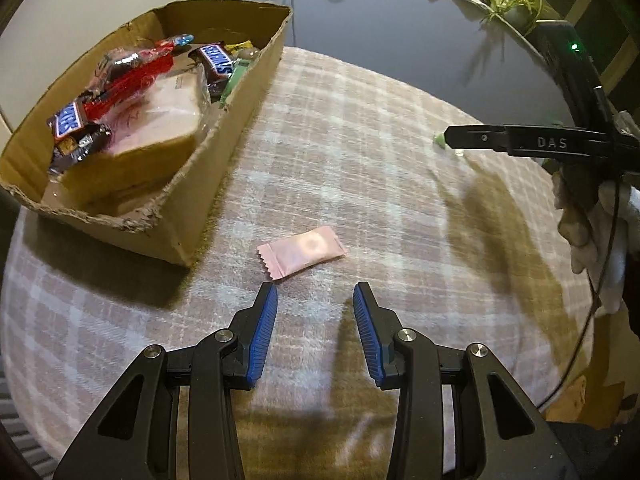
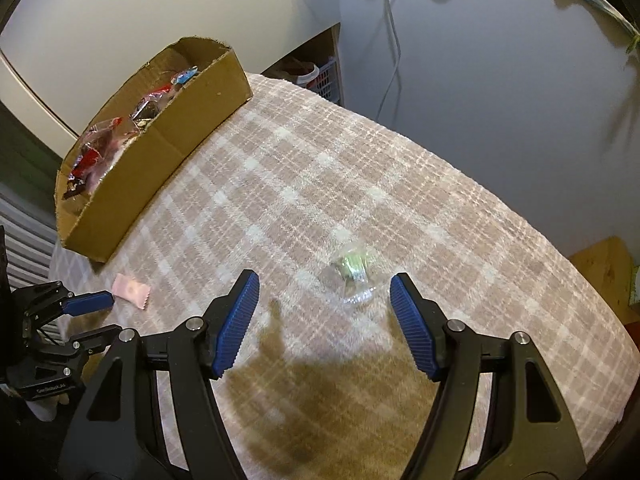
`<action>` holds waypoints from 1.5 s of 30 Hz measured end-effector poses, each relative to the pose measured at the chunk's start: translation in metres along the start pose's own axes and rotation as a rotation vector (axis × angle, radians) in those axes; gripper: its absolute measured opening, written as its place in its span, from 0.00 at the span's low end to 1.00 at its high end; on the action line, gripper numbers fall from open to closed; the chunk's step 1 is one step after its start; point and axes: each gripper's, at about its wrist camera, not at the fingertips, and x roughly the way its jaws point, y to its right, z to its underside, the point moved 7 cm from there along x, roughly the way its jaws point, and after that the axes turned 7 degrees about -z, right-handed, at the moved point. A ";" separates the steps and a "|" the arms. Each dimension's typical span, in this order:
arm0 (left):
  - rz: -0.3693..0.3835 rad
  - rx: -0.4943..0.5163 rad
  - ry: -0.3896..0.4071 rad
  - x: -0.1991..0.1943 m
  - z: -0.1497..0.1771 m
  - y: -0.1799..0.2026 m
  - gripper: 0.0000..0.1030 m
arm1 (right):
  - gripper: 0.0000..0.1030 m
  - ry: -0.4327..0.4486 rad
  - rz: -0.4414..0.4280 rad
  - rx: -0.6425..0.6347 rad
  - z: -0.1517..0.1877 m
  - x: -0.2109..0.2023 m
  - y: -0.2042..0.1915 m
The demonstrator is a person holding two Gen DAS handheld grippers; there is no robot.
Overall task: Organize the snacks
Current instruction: 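Move back to the table and grasp the pink packet with the left gripper, then grasp the clear plastic packet with the right gripper while the left holds the pink packet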
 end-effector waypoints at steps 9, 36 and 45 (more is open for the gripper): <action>-0.028 0.028 0.040 0.005 -0.008 0.004 0.37 | 0.62 0.018 -0.003 -0.022 -0.002 0.008 -0.001; -0.027 0.084 0.134 0.018 -0.028 0.018 0.19 | 0.41 0.055 0.002 -0.047 0.007 0.018 0.007; -0.012 0.057 0.125 0.017 -0.030 0.013 0.10 | 0.40 0.074 -0.005 -0.032 0.002 0.018 0.008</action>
